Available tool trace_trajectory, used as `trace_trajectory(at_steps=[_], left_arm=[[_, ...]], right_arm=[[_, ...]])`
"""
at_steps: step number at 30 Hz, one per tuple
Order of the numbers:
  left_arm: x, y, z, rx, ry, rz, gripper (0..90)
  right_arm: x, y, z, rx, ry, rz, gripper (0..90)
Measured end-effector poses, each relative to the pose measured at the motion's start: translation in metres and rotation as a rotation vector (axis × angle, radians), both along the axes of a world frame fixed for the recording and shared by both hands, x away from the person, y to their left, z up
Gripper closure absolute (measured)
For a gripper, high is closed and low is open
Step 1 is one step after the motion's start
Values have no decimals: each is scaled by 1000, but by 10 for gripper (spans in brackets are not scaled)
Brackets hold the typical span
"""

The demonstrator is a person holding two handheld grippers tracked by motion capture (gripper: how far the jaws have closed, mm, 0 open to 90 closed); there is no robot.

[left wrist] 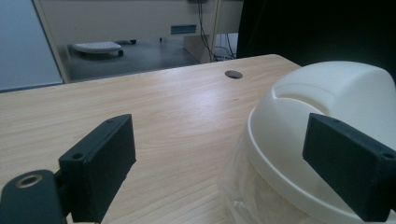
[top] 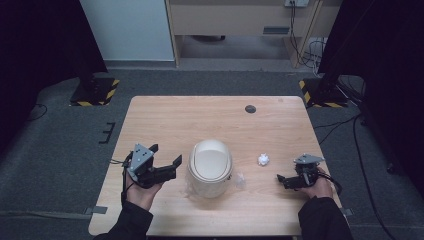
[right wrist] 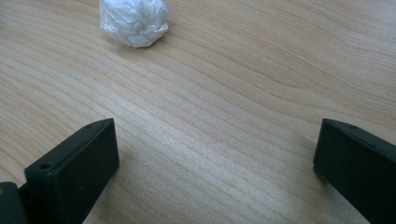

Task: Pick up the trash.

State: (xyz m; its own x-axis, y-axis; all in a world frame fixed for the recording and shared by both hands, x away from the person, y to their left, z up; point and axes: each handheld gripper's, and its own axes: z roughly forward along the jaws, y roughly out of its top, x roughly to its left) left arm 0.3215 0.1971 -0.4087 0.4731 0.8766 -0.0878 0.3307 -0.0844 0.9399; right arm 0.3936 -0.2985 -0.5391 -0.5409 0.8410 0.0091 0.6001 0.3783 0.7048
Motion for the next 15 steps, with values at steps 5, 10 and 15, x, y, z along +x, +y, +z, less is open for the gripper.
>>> trace_trajectory(at_steps=[5,10,15], left_arm=[[-3,-7,1,5,-4,-14,85],[-6,-17,0,1,-3,-49,82],[-8,-23,0,-6,3,-62,78]], right_arm=[[0,0,0,0,0,0,5],[0,0,0,0,0,0,4],[0,0,0,-1,-1,0,4]])
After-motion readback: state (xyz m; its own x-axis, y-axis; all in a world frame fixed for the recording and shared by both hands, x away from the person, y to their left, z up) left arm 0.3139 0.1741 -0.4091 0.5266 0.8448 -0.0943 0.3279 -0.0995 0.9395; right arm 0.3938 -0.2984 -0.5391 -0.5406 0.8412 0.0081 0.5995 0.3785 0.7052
